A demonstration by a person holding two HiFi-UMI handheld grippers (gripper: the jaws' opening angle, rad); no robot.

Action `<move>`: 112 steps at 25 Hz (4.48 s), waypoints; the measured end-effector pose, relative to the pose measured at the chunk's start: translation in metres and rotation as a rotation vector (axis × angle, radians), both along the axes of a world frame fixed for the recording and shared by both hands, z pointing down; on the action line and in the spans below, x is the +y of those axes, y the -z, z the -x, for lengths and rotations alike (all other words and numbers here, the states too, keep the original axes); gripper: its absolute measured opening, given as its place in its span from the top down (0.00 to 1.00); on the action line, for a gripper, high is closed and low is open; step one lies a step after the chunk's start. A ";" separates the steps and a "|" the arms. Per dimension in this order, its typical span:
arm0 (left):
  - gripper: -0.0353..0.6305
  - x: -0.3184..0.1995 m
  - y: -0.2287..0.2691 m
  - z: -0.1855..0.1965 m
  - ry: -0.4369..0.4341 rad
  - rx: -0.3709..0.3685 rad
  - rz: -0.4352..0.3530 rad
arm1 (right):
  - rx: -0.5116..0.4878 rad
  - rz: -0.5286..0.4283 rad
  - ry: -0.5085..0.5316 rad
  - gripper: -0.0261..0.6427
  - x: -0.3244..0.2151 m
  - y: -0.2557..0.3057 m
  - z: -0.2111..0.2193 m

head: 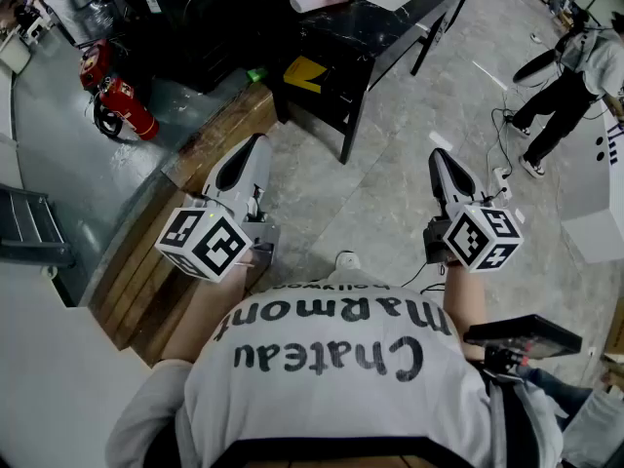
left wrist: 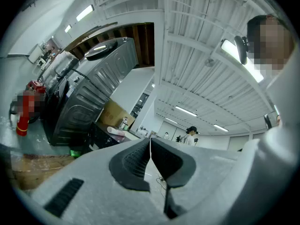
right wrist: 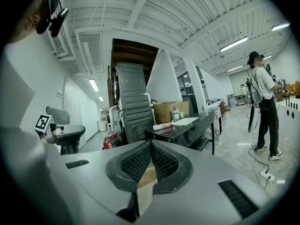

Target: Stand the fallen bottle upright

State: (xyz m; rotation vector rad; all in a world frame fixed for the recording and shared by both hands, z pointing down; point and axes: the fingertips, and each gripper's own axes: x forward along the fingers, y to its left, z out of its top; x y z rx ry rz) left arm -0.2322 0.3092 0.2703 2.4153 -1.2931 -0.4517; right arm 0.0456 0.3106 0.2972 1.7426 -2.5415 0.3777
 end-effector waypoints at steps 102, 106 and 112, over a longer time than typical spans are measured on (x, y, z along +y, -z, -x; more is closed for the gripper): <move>0.44 -0.666 -0.145 -0.198 -0.668 -1.086 0.284 | -0.100 0.131 -0.137 0.94 -0.549 -0.021 -0.139; 0.44 -0.675 -0.155 -0.197 -0.681 -1.129 0.329 | -0.098 0.139 -0.147 0.94 -0.549 -0.024 -0.141; 0.41 -0.669 -0.169 -0.202 -0.762 -1.172 0.388 | -0.094 0.147 -0.158 0.94 -0.551 -0.026 -0.142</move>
